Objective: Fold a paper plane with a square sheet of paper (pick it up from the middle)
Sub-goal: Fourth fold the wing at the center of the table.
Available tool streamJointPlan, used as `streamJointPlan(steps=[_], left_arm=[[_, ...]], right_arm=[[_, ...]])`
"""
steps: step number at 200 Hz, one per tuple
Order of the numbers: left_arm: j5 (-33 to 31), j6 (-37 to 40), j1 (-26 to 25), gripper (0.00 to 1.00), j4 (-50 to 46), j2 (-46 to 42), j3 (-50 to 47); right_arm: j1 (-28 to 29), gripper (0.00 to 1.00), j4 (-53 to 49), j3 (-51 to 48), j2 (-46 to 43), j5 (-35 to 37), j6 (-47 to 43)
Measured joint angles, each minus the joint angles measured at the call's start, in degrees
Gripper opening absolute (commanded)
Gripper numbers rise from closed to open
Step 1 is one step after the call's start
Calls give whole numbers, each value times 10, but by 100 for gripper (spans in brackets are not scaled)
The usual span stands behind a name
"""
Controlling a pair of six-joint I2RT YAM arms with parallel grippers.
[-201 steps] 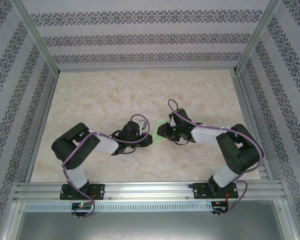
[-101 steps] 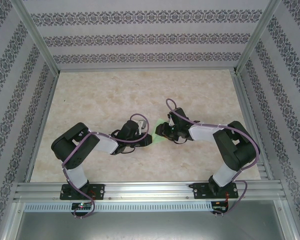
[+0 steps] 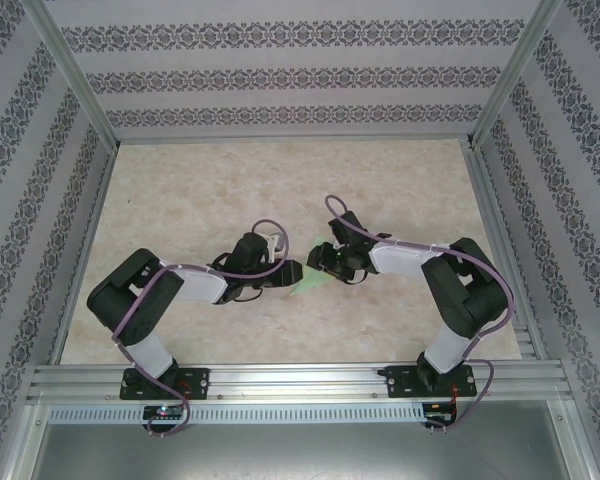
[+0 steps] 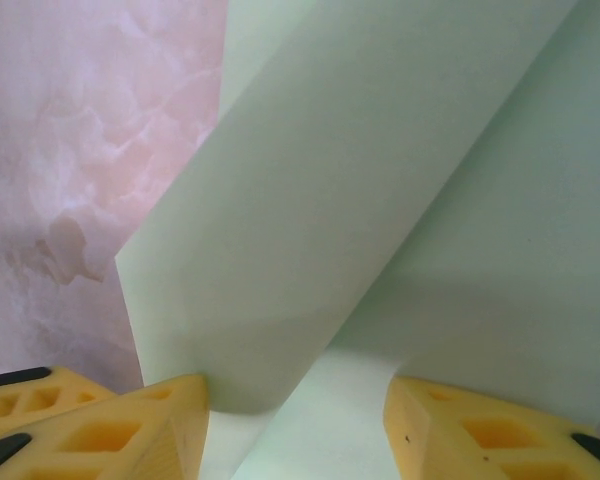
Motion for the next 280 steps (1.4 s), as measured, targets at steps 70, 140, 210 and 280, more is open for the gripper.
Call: streamJointPlan(steps=[70, 140, 210, 280], left_arm=[[43, 4, 5, 27, -17, -35, 1], [119, 6, 5, 15, -21, 12, 41], [124, 5, 5, 10, -55, 61, 56], [119, 5, 5, 9, -58, 67, 58]], right_arm=[[2, 57, -43, 33, 20, 3, 23], [3, 59, -64, 51, 34, 5, 31], [3, 59, -67, 52, 36, 5, 38], [3, 57, -73, 55, 40, 5, 38]])
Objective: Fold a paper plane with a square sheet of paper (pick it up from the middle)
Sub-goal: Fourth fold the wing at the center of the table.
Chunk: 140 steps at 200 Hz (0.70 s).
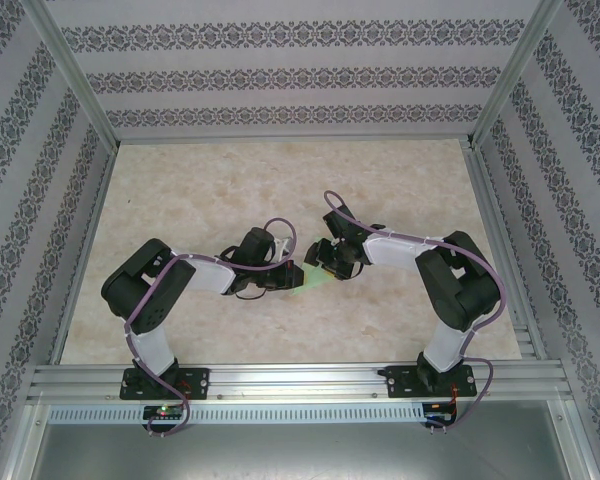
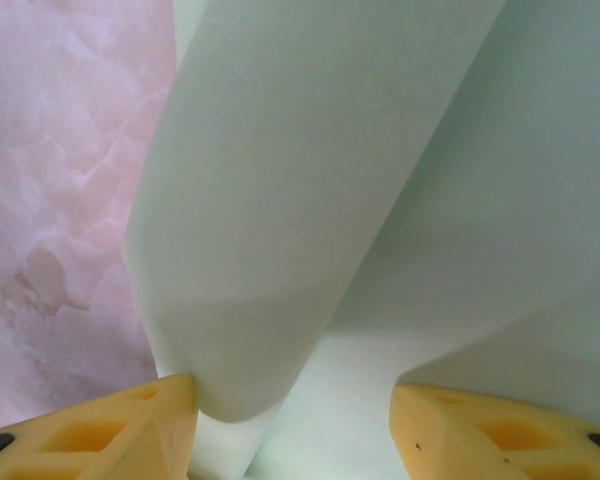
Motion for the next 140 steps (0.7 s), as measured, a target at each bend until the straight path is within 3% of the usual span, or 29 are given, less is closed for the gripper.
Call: streamJointPlan(steps=[140], left_arm=[[-9, 0, 4, 9, -8, 12, 5]], right_arm=[[0, 50, -18, 8, 8, 6, 13]])
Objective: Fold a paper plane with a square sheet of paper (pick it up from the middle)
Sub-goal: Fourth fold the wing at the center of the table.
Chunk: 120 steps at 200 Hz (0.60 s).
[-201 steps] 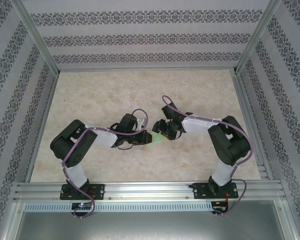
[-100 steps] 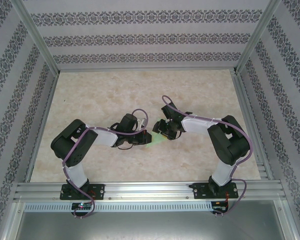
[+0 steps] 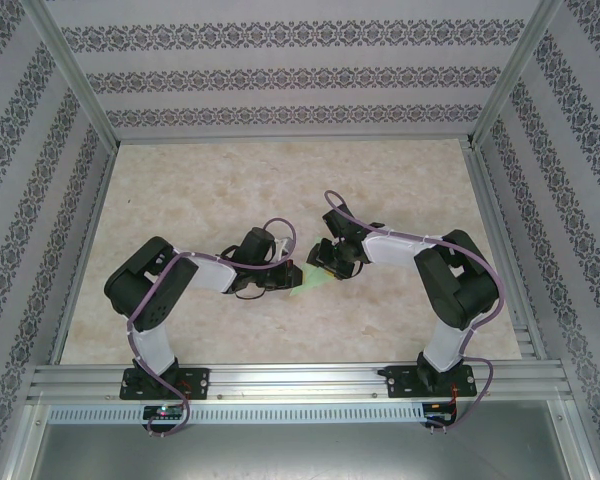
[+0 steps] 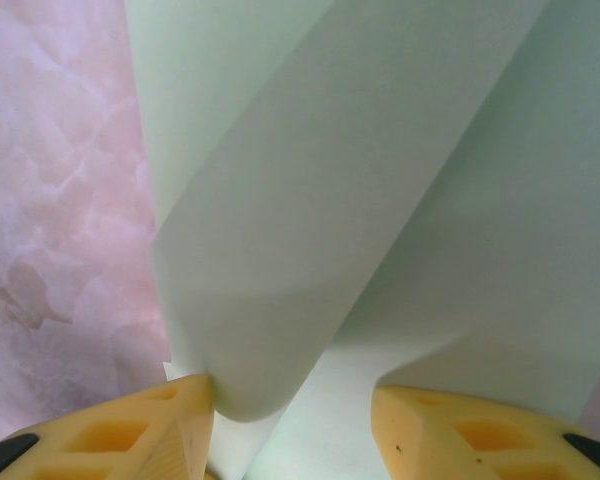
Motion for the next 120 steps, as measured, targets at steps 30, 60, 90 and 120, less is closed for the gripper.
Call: streamJointPlan(steps=[30, 60, 90, 120], left_arm=[[1, 0, 0, 9, 0, 1, 0], [1, 0, 0, 9, -1, 1, 1], [1, 0, 0, 9, -2, 1, 1], [0, 0, 0, 9, -2, 1, 1]], right_arm=[[0, 50, -6, 5, 3, 0, 0], [1, 49, -11, 8, 5, 2, 0], [1, 49, -17, 13, 8, 2, 0], [1, 50, -22, 17, 11, 2, 0]])
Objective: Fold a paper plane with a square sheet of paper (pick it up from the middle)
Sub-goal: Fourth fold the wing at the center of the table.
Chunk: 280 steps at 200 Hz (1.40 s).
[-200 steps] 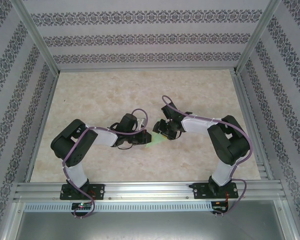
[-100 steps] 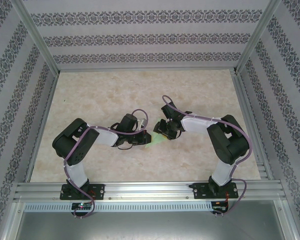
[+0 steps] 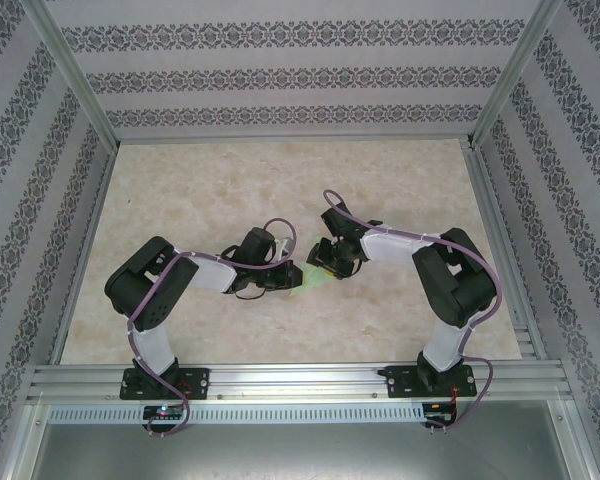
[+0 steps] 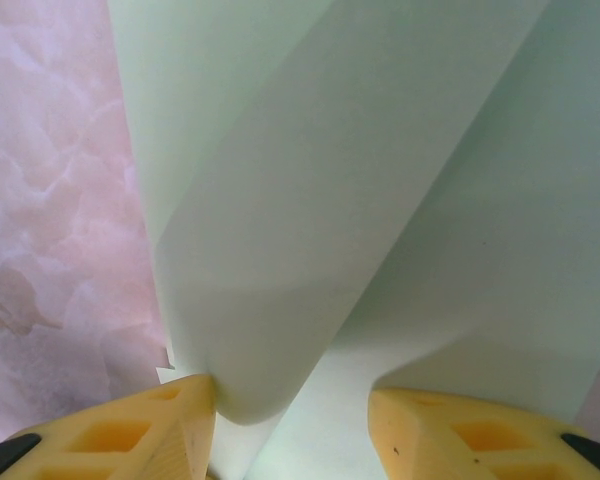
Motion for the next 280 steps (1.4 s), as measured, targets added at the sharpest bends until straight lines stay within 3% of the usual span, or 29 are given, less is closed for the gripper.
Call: streamJointPlan(steps=[114, 280], left_arm=[[-2, -6, 7, 10, 14, -40, -1], [4, -16, 7, 9, 26, 6, 12]], right_arm=[[11, 51, -37, 30, 19, 23, 0], [14, 54, -41, 35, 23, 26, 2]])
